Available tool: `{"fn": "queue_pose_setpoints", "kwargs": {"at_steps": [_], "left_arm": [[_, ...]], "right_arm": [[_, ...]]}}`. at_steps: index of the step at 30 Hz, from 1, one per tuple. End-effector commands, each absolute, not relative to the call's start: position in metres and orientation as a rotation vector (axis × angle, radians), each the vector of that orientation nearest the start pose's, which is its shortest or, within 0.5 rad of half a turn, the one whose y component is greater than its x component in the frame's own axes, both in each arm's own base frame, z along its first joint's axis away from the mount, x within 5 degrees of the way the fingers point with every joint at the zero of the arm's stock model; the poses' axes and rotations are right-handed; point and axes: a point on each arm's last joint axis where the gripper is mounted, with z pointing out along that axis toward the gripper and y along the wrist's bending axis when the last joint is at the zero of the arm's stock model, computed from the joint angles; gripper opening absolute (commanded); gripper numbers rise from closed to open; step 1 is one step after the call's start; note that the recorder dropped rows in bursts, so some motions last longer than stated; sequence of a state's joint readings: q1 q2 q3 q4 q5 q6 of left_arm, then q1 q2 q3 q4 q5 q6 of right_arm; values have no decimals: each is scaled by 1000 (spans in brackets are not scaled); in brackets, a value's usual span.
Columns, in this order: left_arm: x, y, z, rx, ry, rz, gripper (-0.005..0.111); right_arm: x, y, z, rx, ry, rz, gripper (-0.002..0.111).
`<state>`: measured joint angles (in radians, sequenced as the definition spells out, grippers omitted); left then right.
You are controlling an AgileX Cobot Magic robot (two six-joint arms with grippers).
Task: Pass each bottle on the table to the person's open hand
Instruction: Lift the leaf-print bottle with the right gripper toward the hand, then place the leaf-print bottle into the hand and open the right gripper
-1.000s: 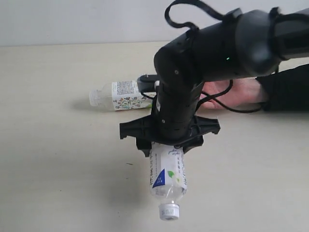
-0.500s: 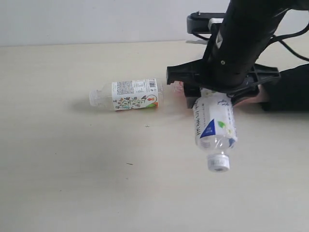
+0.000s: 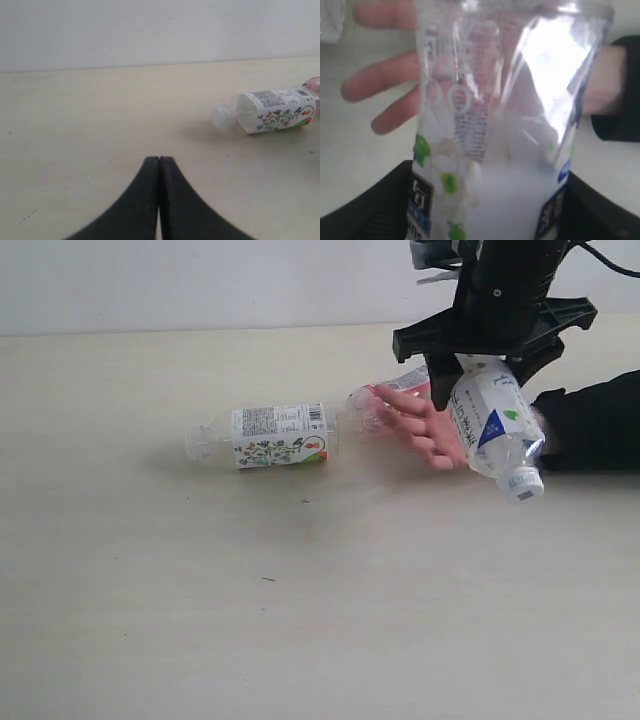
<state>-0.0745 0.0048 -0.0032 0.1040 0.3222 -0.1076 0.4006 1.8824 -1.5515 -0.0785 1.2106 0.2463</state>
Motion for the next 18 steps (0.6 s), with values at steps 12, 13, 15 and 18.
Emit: {"fn": "queue_pose_setpoints", "kwargs": {"at_steps": [12,13,15,18], "left_arm": [[54,-1,185,36,1799,-39,3],[54,-1,185,36,1799,-39,3],[54,-1,185,36,1799,-39,3],[54,-1,185,34,1799,-41,3]], "right_arm": [[400,144,194,-415,3050,-210,0],[400,144,192,-416,3054,-212,0],[400,144,192,-416,3056,-213,0],[400,144,192,-416,3056,-213,0]]}}
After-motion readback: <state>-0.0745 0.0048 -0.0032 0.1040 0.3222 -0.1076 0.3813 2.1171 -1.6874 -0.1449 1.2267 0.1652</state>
